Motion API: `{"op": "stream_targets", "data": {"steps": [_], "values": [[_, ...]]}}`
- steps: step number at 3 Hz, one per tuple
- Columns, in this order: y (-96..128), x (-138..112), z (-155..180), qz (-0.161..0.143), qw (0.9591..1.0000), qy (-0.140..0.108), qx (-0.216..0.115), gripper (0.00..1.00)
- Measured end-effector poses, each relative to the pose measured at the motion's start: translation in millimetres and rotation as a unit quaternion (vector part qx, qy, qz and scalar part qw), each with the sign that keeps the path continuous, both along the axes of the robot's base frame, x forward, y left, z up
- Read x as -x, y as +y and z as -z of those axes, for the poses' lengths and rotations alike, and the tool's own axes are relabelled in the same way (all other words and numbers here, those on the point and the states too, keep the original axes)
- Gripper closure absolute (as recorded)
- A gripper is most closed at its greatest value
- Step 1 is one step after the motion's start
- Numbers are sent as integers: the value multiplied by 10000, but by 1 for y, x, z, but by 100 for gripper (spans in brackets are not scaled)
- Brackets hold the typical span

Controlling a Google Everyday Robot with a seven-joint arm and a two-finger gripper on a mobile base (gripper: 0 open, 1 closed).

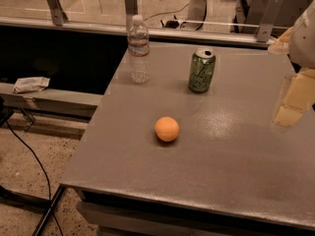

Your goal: Pick orange

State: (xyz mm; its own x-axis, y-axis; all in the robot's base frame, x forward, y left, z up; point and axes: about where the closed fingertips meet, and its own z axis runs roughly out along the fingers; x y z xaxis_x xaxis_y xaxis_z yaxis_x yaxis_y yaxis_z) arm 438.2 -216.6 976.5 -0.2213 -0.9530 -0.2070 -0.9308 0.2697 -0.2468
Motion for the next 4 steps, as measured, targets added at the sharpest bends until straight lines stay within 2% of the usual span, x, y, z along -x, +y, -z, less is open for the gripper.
{"op": "stream_targets", "data": {"steps": [1,2,3,4], "values": [[0,0,0,0,10000,-1,0,0],[32,-7,15,-207,9998,-11,-63,0],[99,-15,47,-638,9978,72,-139,0],[149,-20,72,-976,9948,206,-194,0]]}}
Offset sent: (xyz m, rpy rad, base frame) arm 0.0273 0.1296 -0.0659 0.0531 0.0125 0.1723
